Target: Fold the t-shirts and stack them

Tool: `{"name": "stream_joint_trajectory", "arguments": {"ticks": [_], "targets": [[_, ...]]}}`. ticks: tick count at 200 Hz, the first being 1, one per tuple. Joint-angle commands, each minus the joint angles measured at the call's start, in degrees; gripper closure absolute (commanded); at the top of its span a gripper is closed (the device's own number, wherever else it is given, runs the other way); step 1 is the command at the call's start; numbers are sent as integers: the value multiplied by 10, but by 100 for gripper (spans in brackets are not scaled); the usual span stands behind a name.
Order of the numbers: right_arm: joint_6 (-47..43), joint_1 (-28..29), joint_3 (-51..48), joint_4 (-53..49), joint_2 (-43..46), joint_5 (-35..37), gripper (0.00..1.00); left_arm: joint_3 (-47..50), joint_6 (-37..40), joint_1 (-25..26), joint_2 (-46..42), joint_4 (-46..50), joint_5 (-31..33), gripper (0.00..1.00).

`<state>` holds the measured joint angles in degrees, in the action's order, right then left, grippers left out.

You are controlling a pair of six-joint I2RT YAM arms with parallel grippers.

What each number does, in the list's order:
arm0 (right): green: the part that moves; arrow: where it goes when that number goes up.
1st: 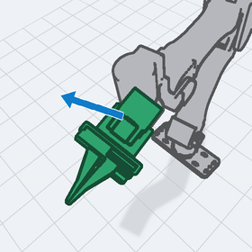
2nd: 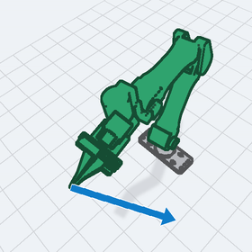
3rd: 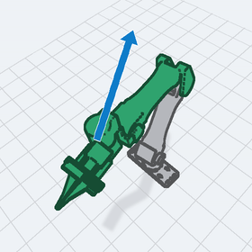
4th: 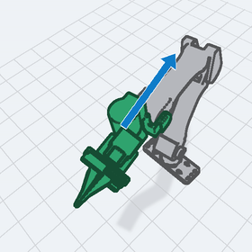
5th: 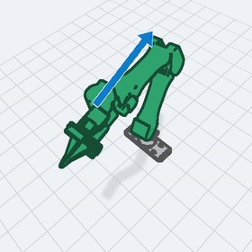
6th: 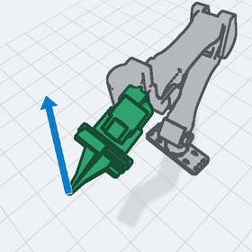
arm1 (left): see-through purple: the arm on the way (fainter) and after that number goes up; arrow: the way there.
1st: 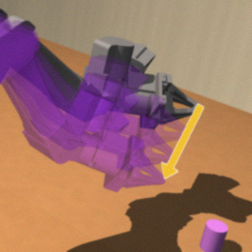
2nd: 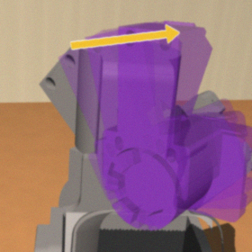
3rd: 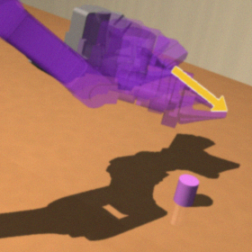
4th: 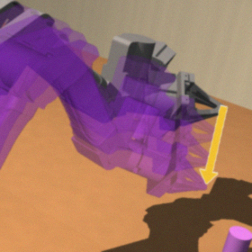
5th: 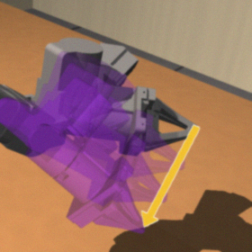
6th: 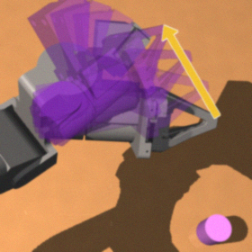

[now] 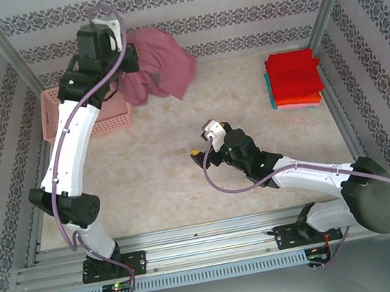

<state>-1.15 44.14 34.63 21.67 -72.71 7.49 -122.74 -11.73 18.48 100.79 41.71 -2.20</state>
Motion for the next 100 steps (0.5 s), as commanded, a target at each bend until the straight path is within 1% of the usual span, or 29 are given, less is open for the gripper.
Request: {"name": "stream_joint_trajectory", "arguments": {"ticks": [1, 5, 6, 11, 13, 15, 23, 28, 51, 64, 82, 100], "targets": [[19, 6, -20, 16, 32, -2, 2, 126, -53, 4, -9, -96, -65, 36], [20, 6, -22, 15, 37, -2, 2, 154, -61, 5, -16, -113, -83, 22], [20, 6, -24, 15, 38, -1, 2, 169, -63, 6, -17, -118, -87, 22], [23, 6, -27, 13, 44, 1, 2, 205, -72, 7, -27, -140, -104, 6], [23, 7, -27, 12, 45, 1, 2, 217, -74, 7, -32, -149, -109, 2], [24, 6, -29, 11, 48, 3, 2, 234, -77, 8, -37, -159, -115, 0], [26, 6, -35, 7, 58, 7, 2, 293, -85, 12, -58, -196, -125, 0], [30, 5, -39, 5, 64, 11, 2, 330, -93, 12, -75, -217, -118, 0], [59, -6, -47, -13, 78, 20, 2, 477, -144, 11, -152, -286, -34, 0], [83, -16, -43, -28, 75, 20, 2, 532, -164, 6, -184, -291, 13, 0], [130, -32, -27, -55, 55, 34, 2, 586, -191, -4, -207, -278, 69, 0], [180, -50, -2, -101, 21, 55, 2, 633, -217, -17, -209, -279, 96, 0]]}}
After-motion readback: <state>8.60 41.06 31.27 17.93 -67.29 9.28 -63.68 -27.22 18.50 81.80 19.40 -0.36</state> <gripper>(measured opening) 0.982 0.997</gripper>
